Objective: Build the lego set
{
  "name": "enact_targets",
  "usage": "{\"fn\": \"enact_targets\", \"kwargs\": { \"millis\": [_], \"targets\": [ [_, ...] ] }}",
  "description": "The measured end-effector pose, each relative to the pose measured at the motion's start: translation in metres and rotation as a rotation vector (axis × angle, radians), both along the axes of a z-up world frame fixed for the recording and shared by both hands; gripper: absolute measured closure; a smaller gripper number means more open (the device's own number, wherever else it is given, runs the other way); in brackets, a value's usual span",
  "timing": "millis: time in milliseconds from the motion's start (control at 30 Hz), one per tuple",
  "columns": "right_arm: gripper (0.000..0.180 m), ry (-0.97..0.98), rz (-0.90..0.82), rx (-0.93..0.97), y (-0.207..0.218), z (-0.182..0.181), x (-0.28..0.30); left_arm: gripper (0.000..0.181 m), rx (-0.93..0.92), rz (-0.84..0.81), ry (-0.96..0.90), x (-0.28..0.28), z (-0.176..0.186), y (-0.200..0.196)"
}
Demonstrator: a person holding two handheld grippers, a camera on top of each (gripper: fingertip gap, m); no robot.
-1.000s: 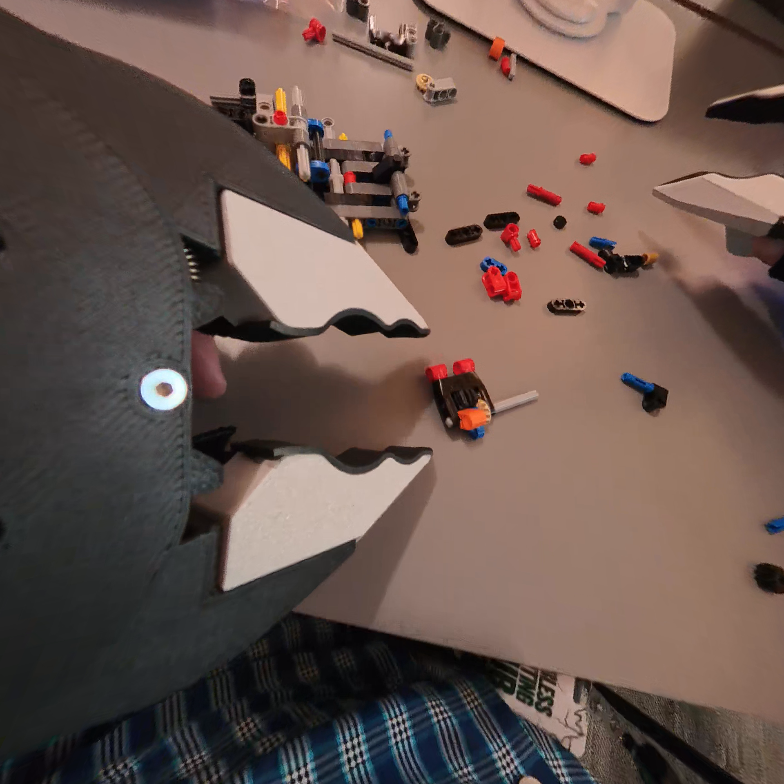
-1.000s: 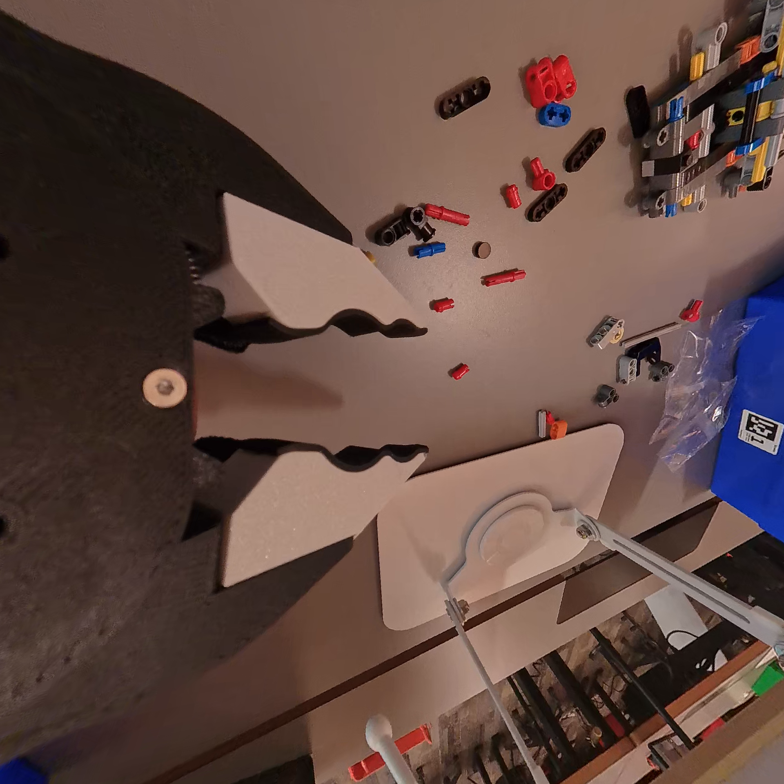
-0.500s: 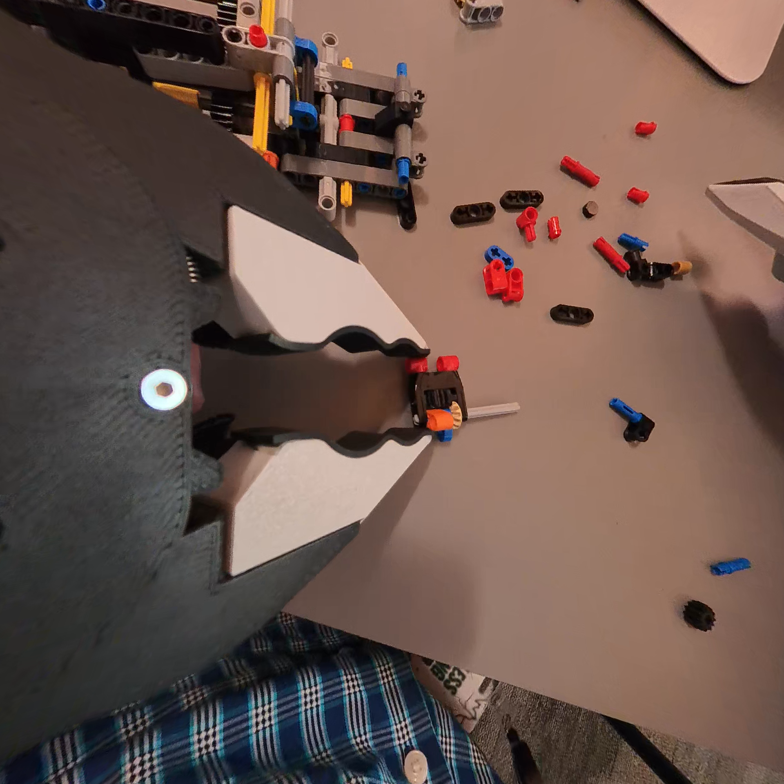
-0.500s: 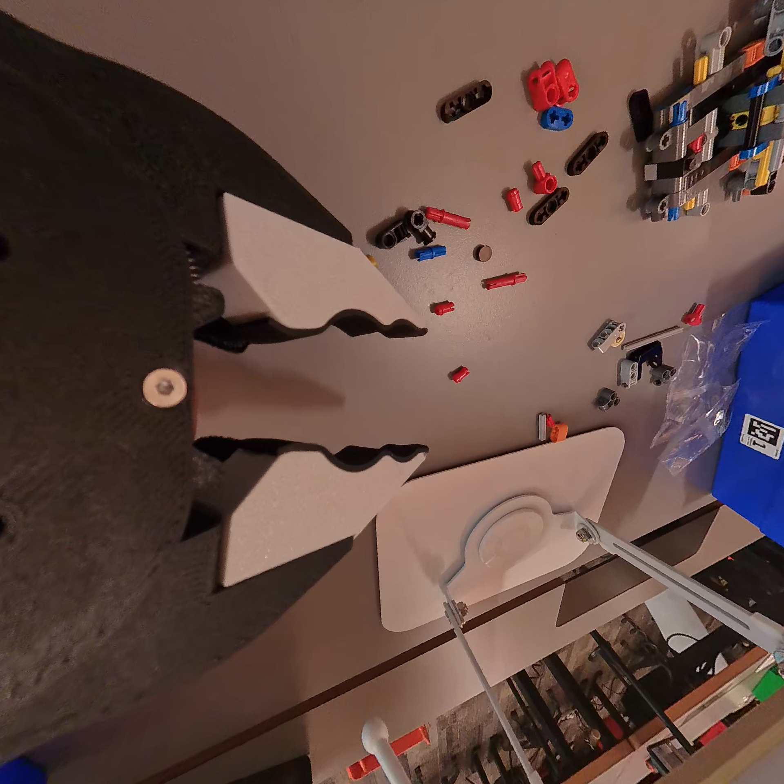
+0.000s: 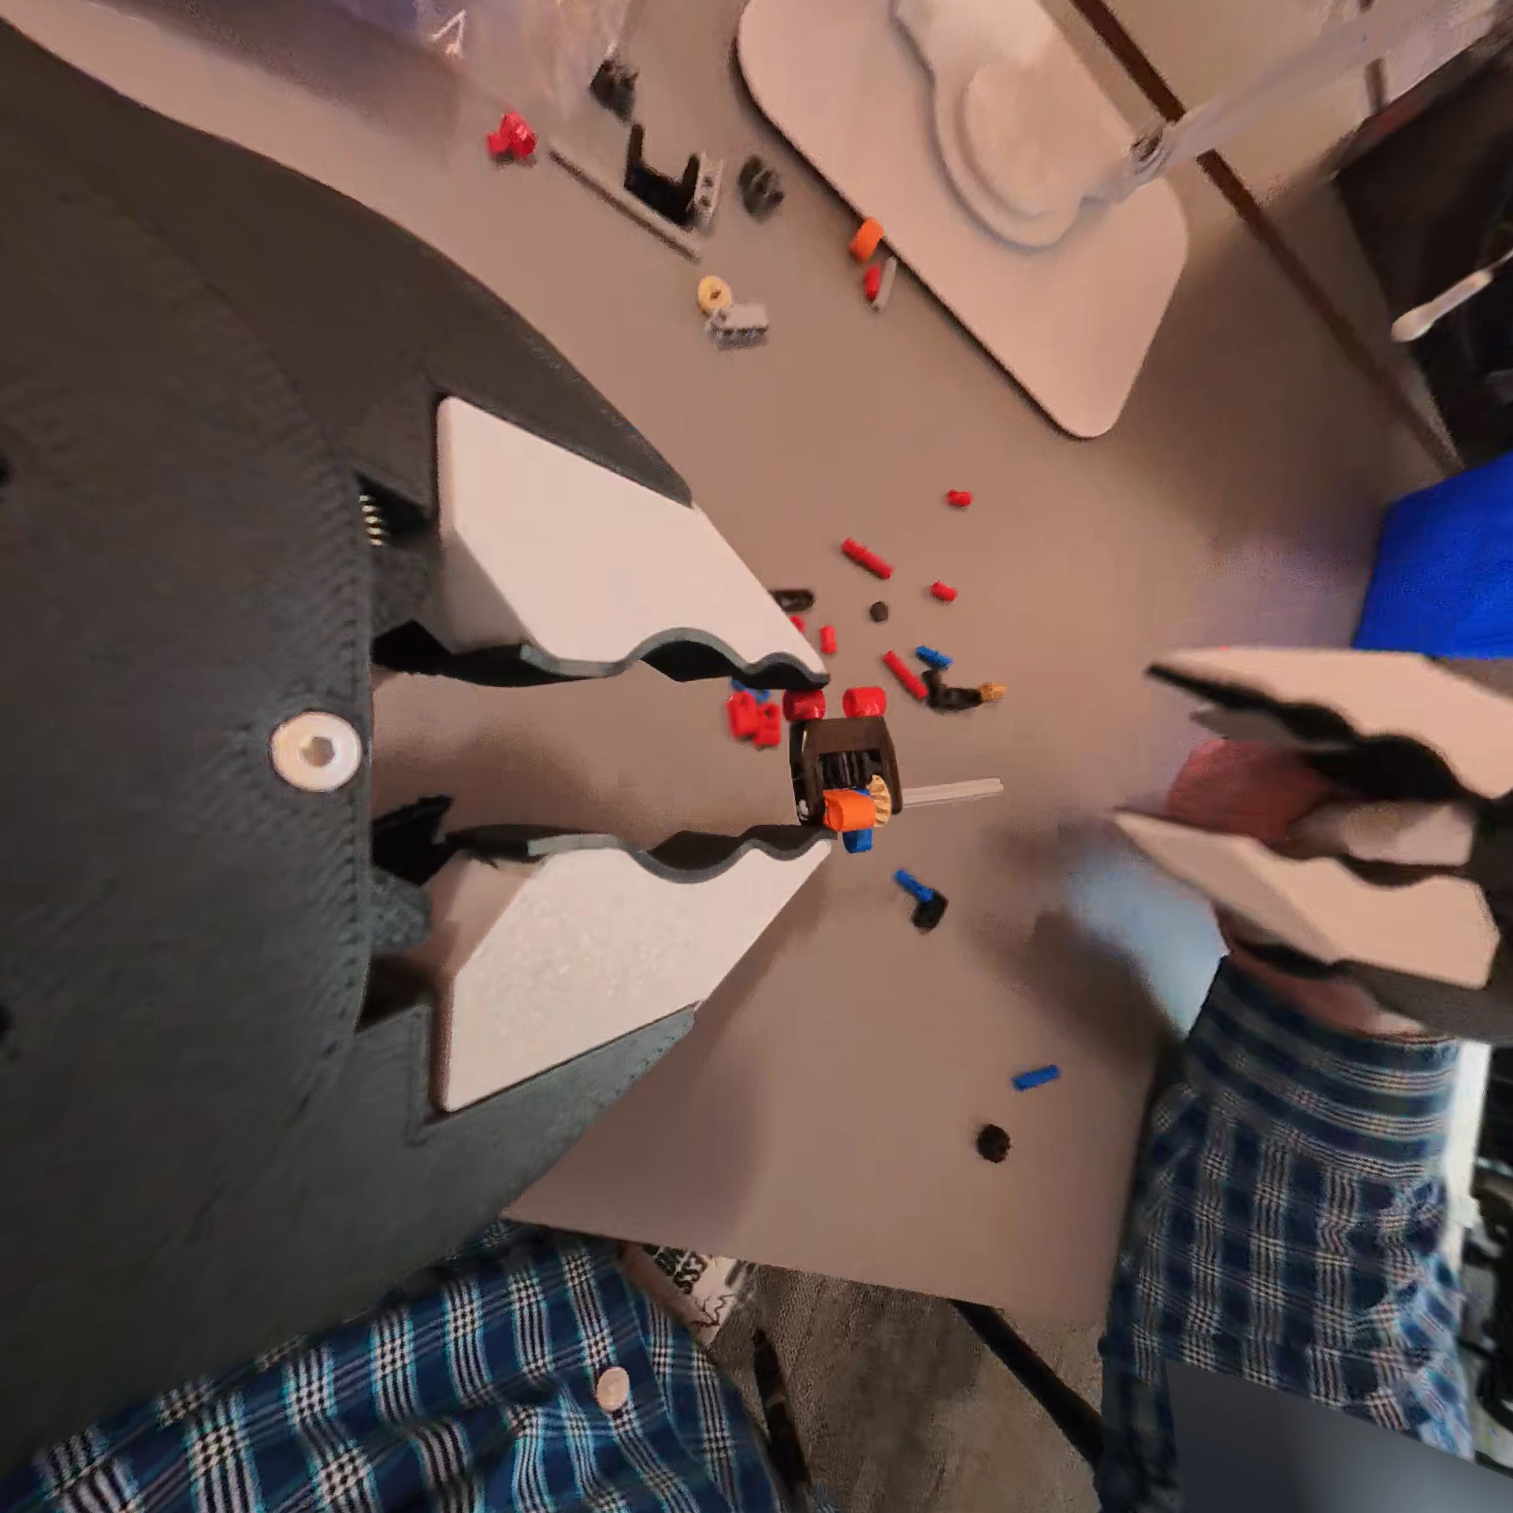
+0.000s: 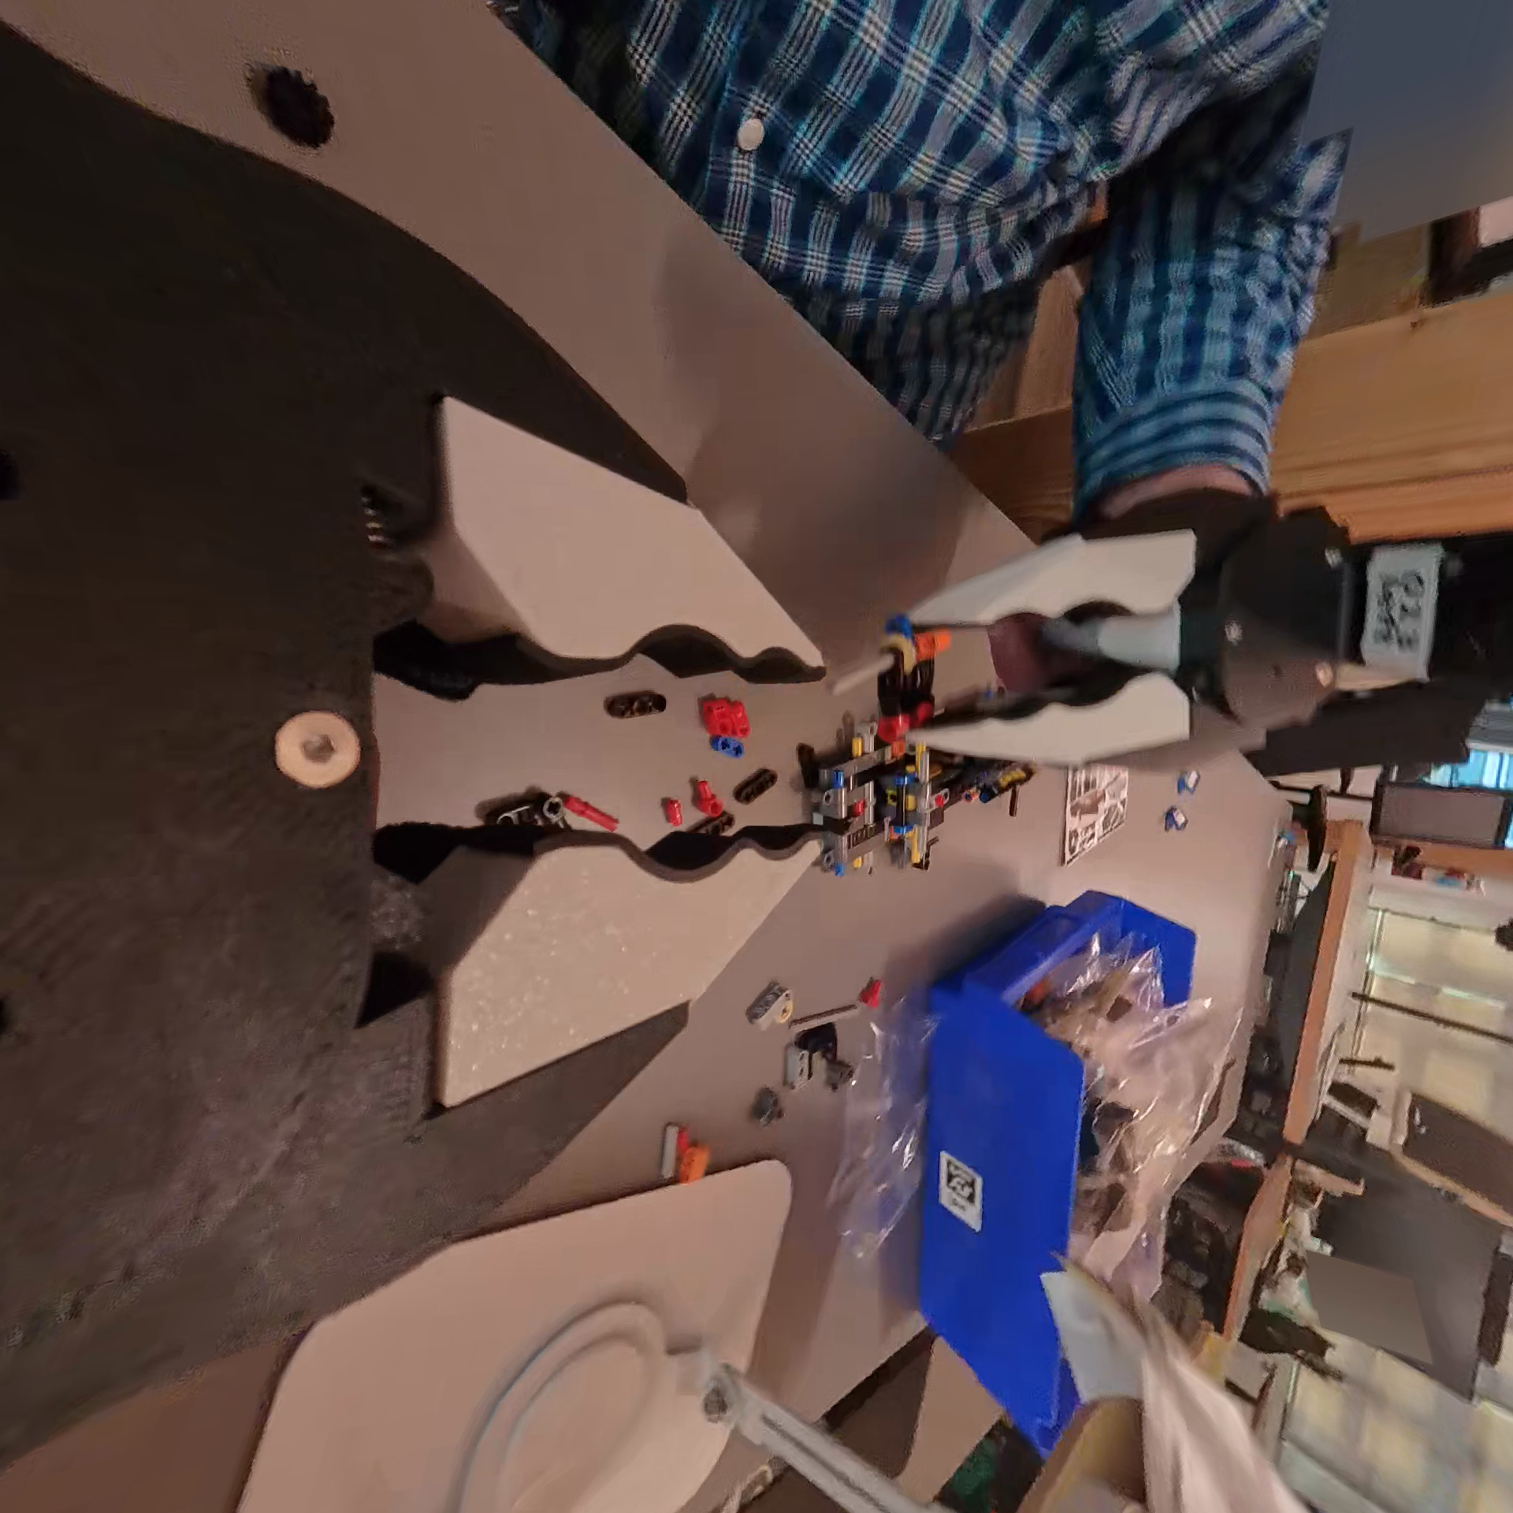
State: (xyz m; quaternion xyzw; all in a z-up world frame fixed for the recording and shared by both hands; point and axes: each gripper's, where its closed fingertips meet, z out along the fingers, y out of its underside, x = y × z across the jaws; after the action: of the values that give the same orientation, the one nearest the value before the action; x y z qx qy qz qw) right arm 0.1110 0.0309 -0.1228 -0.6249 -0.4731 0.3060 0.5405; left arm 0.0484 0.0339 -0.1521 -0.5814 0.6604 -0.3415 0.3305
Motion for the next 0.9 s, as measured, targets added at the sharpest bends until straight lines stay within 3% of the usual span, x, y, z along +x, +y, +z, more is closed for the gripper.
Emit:
{"fn": "enact_targets", "kwargs": {
  "millis": [300, 500, 900],
  "targets": [
    [0.158, -0.314, -0.192, 0.225, 0.018, -0.017, -0.004, 0.150, 0.005, -0.024, 0.053, 0.028, 0.008, 0.025],
    [0.177, -0.391, -0.234, 0.262, 0.024, -0.025, 0.000, 0.150, 0.024, -0.060, 0.068, 0.042, 0.008, 0.029],
    [0.179, -0.416, -0.280, 0.273, 0.029, -0.024, 0.007, 0.145, -0.032, -0.052, -0.039, 0.055, 0.020, 0.038]
  ]
}}
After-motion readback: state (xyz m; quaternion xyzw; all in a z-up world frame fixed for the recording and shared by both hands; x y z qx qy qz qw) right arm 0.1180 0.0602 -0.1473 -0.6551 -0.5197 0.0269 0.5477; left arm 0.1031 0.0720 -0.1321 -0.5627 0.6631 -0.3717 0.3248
